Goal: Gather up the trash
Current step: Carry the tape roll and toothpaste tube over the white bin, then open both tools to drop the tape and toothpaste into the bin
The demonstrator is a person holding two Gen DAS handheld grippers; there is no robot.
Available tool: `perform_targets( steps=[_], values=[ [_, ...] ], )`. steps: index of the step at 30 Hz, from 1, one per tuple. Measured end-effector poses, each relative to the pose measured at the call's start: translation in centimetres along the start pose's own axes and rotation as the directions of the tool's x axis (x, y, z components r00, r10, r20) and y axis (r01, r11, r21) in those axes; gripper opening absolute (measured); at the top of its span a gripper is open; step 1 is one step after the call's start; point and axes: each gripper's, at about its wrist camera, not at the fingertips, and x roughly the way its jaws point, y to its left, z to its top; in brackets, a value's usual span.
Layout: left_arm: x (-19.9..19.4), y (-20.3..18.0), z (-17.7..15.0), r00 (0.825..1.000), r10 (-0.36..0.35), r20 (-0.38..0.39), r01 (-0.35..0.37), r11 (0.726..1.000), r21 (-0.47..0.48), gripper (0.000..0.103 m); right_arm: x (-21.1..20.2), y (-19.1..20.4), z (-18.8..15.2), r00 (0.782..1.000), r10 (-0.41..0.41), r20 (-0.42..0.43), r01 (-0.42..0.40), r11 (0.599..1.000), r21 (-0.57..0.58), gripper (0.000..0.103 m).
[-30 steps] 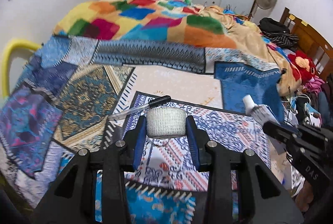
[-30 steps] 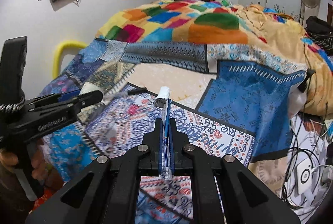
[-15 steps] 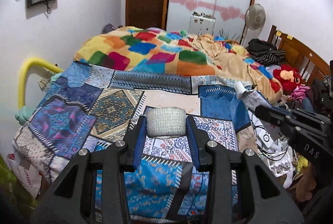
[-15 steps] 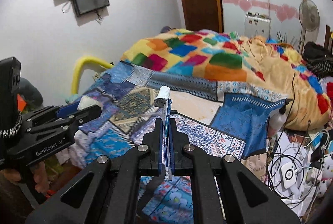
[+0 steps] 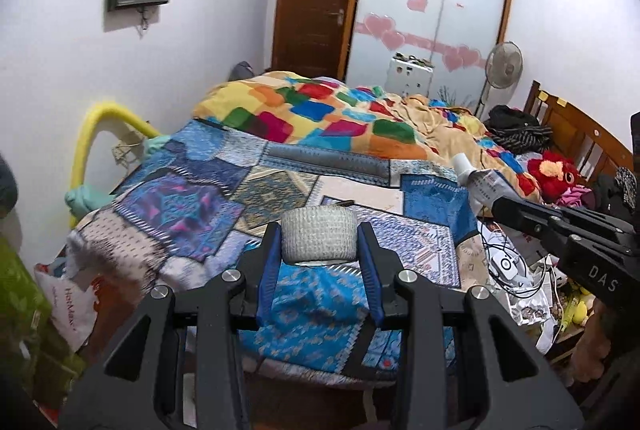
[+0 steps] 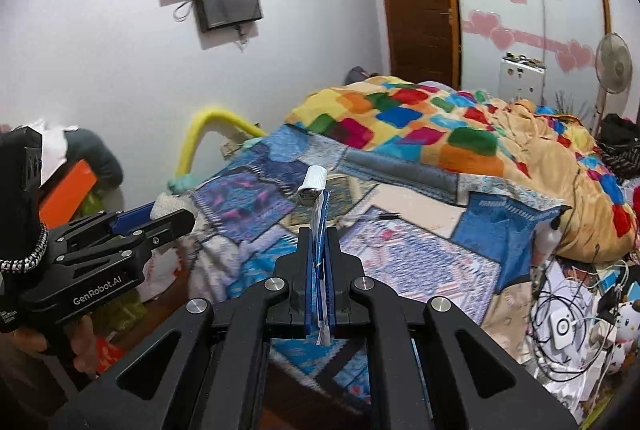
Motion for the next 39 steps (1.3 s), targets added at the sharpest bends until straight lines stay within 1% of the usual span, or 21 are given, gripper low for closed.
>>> perform_targets(
  steps=[5,9,12,17,22,27,30,31,36,39],
  values=[
    [-3.4,3.4,-1.6,0.999,0.035,0.021,-0.034,0.998,-0.046,0.037,0.0,4.1,-1.0,0.999,0.049,-0.019,-0.05,0.998,-0.043,0.005],
    [-5.5,6.3,-3.5,0.998,0.069,0.012,-0.068,0.995,-0.074,0.037,0.3,7.2,-2.0,0.995,0.089,-0.036,-0.091,0.993,-0.069,0.005],
    [-6.6,8.1,-4.9,0.996,0.094,0.001,-0.093,0.992,-0.088,0.037,1.1,9.5,-3.0,0.991,0.119,-0.064,-0.124,0.989,-0.079,0.005],
    [-7.8,11.6,-8.0,0.99,0.134,-0.036,-0.137,0.983,-0.123,0.037,2.7,12.9,-4.7,0.979,0.157,-0.126,-0.171,0.98,-0.104,0.005],
    [-7.6,15.3,-11.5,0.981,0.161,-0.109,-0.178,0.969,-0.173,0.037,5.3,16.0,-6.5,0.96,0.189,-0.204,-0.217,0.968,-0.125,0.005],
    [-6.4,18.6,-15.2,0.961,0.186,-0.205,-0.23,0.949,-0.216,0.037,8.7,19.0,-8.7,0.929,0.21,-0.306,-0.264,0.953,-0.147,0.005],
    [-5.2,20.2,-17.5,0.949,0.176,-0.263,-0.244,0.936,-0.255,0.037,10.9,20.3,-10.0,0.903,0.222,-0.369,-0.293,0.945,-0.149,0.005],
    [-4.5,20.8,-18.4,0.942,0.171,-0.289,-0.251,0.93,-0.268,0.037,11.5,20.7,-10.4,0.895,0.221,-0.387,-0.297,0.943,-0.149,0.005],
    [-1.8,22.6,-22.3,0.912,0.134,-0.387,-0.269,0.908,-0.32,0.037,15.2,22.3,-12.8,0.854,0.199,-0.481,-0.313,0.935,-0.168,0.005],
    [-0.1,23.9,-24.6,0.893,0.082,-0.443,-0.272,0.883,-0.383,0.037,17.4,22.9,-14.3,0.824,0.184,-0.536,-0.321,0.931,-0.174,0.005]
  ],
)
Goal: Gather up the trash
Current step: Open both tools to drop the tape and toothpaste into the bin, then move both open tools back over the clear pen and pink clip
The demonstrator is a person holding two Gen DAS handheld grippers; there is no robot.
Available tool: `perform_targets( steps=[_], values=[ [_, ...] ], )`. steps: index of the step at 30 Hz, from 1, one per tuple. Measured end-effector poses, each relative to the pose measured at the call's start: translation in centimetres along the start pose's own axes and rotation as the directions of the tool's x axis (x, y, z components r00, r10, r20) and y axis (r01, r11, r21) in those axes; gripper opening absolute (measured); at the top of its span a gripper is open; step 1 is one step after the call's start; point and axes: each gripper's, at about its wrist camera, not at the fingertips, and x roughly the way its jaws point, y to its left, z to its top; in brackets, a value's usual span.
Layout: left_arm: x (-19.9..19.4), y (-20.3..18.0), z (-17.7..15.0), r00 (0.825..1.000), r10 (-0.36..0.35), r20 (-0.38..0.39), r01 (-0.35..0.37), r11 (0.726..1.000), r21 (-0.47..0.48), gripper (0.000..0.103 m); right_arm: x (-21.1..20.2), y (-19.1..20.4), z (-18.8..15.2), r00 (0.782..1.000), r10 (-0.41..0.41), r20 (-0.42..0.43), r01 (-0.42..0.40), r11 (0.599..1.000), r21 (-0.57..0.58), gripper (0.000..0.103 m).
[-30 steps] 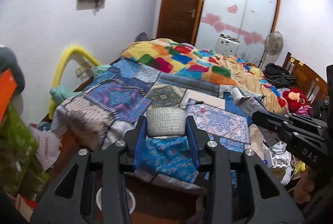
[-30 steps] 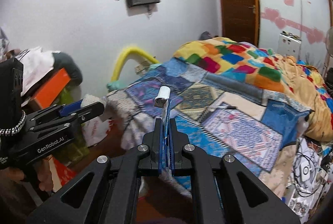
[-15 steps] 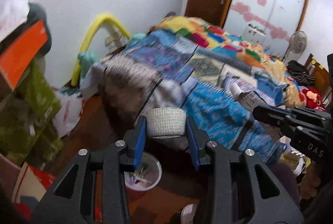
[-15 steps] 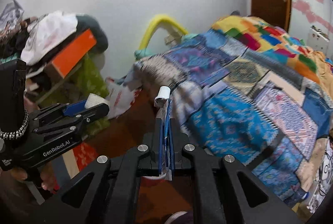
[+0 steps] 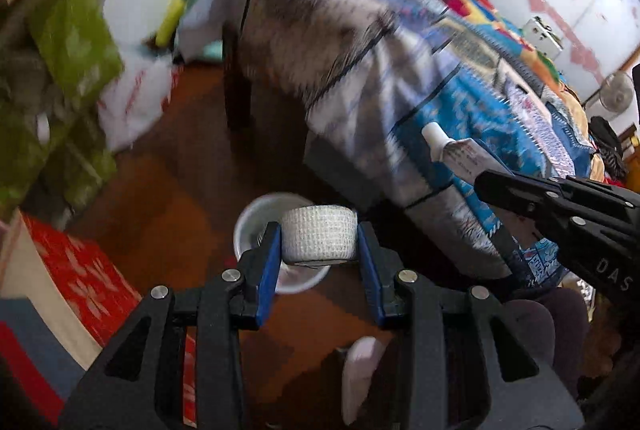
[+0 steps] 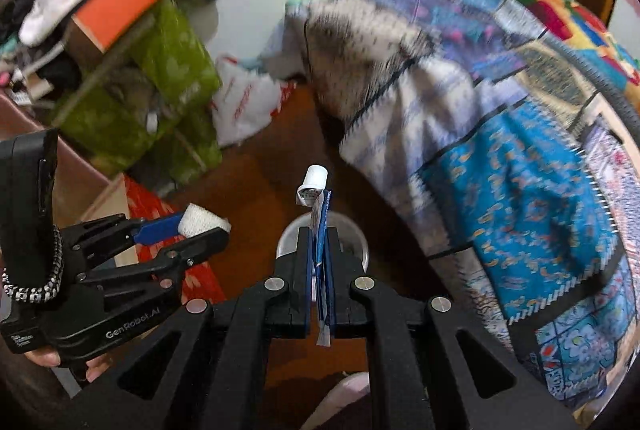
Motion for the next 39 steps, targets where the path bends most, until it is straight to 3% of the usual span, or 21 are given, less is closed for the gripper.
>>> perform_targets(
  steps=[7,14,16,19,28,39],
  values=[
    [4.0,1.6,-0.6,0.994,0.0,-0.105,-0.005,0.999,-0.047,0.037,5.6,0.0,0.6,0.989,0.034,-0.141,-0.035,0.999,-0.007,0.005],
    [5.5,3.0,1.2,0.989,-0.024,-0.148,0.008,0.995,-0.104,0.039,7.3,0.2,2.6,0.983,0.072,-0.166,-0.074,0.997,-0.01,0.006],
    [5.7,3.1,1.8,0.988,-0.002,-0.155,-0.014,0.995,-0.103,0.041,7.8,-0.1,3.0,0.981,0.067,-0.184,-0.068,0.998,0.004,0.014],
    [5.7,3.4,2.1,0.988,-0.005,-0.152,-0.011,0.995,-0.103,0.044,7.8,-0.6,3.1,0.983,0.051,-0.177,-0.05,0.999,0.012,0.042],
    [3.5,2.7,1.9,0.994,0.03,-0.107,-0.038,0.997,-0.073,0.044,5.7,-0.9,2.4,0.989,0.02,-0.147,-0.022,1.0,-0.015,0.044],
    [-3.9,-1.0,2.4,0.998,0.03,0.06,-0.029,0.999,-0.019,0.044,-2.1,-1.7,1.8,1.0,-0.016,0.023,0.017,1.0,-0.015,0.044]
  ],
)
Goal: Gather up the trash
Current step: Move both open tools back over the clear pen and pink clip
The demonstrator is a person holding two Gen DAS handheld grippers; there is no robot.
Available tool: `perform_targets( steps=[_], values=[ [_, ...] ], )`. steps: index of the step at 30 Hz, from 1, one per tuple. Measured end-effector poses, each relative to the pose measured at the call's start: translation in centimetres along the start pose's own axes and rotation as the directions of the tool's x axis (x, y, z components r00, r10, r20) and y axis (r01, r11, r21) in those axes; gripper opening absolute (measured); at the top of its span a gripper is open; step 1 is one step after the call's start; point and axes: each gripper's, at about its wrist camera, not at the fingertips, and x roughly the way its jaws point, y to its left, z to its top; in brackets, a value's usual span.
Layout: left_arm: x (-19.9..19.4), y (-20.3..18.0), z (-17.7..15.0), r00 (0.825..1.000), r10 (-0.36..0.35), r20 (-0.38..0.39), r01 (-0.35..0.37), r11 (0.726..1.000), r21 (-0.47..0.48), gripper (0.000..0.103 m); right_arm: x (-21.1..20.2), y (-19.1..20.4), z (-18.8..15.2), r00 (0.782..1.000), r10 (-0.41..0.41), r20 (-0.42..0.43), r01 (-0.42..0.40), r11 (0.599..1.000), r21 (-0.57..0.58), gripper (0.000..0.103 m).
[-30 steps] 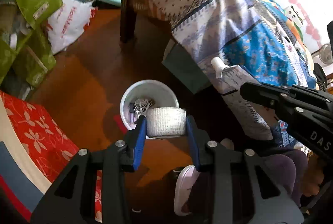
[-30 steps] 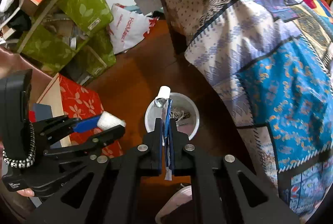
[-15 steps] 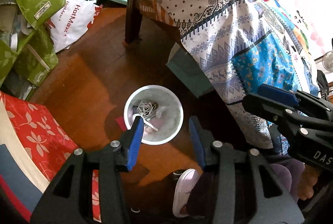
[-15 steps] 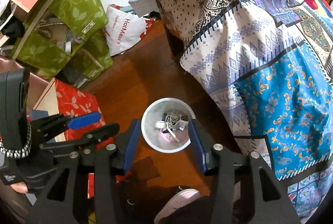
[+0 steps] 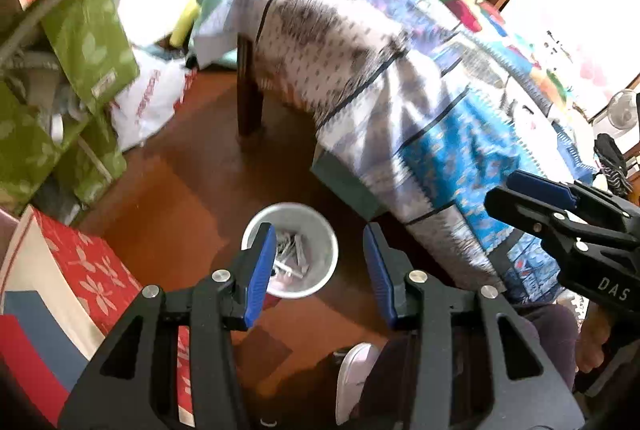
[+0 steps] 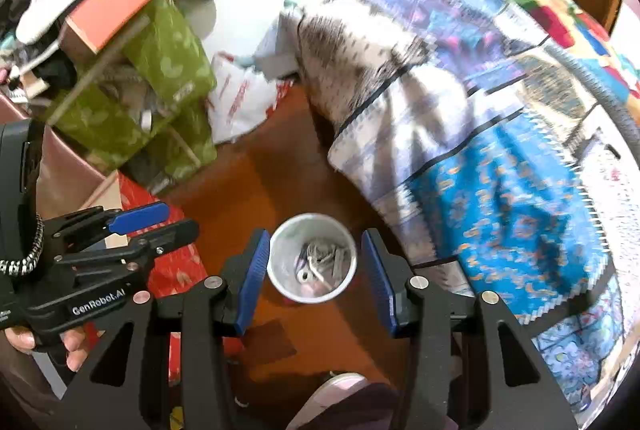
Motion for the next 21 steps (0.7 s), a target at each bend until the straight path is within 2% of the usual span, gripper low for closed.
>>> perform_targets(
  steps=[5,11,21],
  values=[
    [-3.9,-2.7,0.7,0.995,-0.031,0.092,0.028,0.999,0.04,0.044,-5.0,-1.2,-0.4,0.993,-0.033,0.112,0.03,0.999,0.026,0.044],
    [-7.8,-7.5,1.3,0.979,-0.078,0.188,0.055,0.991,0.126,0.044,-10.0,-3.4,-1.3,0.973,-0.069,0.22,0.054,0.996,0.074,0.044],
    [-10.8,-15.6,2.9,0.947,-0.177,0.268,0.111,0.963,0.244,0.044,-17.6,-7.9,-3.2,0.915,-0.179,0.362,0.137,0.981,0.138,0.044]
  ],
)
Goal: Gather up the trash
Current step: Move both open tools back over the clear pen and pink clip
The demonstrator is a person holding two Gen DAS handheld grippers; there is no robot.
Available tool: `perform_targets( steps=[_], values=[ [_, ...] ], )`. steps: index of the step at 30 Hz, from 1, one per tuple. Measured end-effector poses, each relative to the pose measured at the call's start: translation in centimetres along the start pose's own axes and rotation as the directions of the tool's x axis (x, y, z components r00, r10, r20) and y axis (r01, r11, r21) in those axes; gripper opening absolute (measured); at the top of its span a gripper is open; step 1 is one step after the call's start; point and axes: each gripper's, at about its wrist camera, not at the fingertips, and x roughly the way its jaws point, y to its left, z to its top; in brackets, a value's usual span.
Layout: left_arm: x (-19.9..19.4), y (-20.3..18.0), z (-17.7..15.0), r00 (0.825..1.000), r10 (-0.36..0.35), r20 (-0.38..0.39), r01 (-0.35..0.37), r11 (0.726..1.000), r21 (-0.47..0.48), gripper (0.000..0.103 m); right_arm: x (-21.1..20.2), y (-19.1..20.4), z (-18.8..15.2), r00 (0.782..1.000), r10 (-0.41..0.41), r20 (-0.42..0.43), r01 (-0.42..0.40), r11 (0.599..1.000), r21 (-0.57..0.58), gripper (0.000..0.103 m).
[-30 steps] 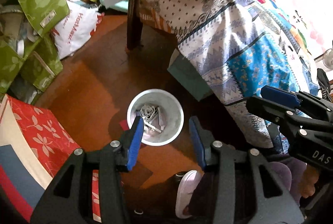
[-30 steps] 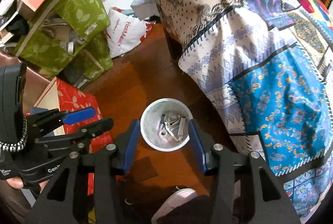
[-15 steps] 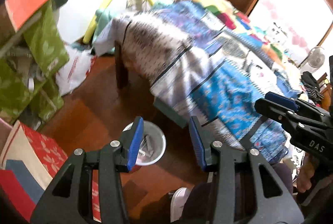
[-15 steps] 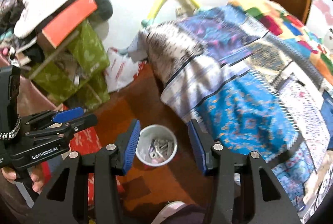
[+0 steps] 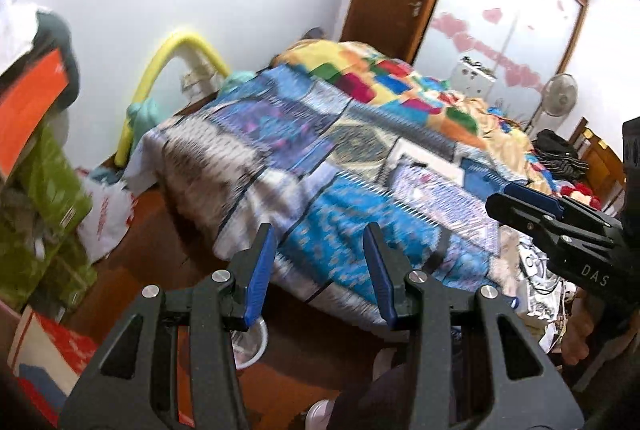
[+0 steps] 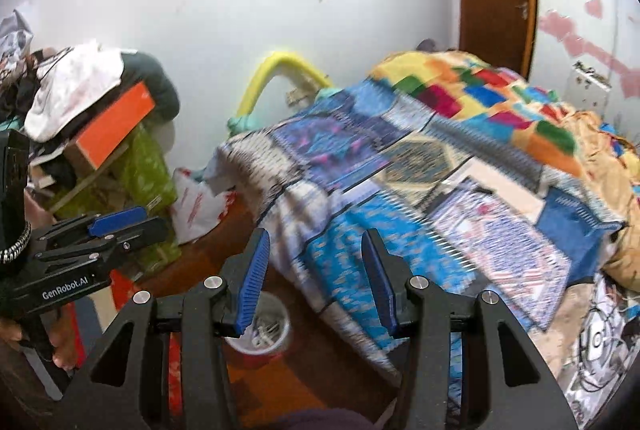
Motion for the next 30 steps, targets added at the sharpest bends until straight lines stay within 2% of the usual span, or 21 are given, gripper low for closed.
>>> perform_targets(
  steps=[7,14,18,24,30],
  values=[
    [3.1,-5.3,2.7,0.998,-0.067,0.009,0.067,0.996,0.059,0.044,-2.0,-5.2,0.5,0.997,-0.068,0.048,0.065,0.996,0.054,0.044],
    [7.9,-9.4,4.7,0.994,-0.111,-0.021,0.113,0.987,0.114,0.044,-1.0,-10.8,0.7,0.988,-0.146,0.042,0.141,0.984,0.112,0.044],
    [11.5,-11.0,5.6,0.99,-0.128,-0.06,0.135,0.983,0.127,0.044,0.8,-14.0,0.4,0.985,-0.17,0.017,0.166,0.974,0.153,0.045],
    [17.5,-12.3,5.8,0.983,-0.133,-0.129,0.152,0.977,0.151,0.044,4.9,-18.4,-0.7,0.979,-0.19,-0.067,0.201,0.957,0.211,0.044],
    [23.7,-12.4,5.9,0.974,-0.13,-0.185,0.159,0.975,0.153,0.044,10.5,-21.9,-1.4,0.971,-0.192,-0.145,0.224,0.942,0.252,0.044]
  ],
)
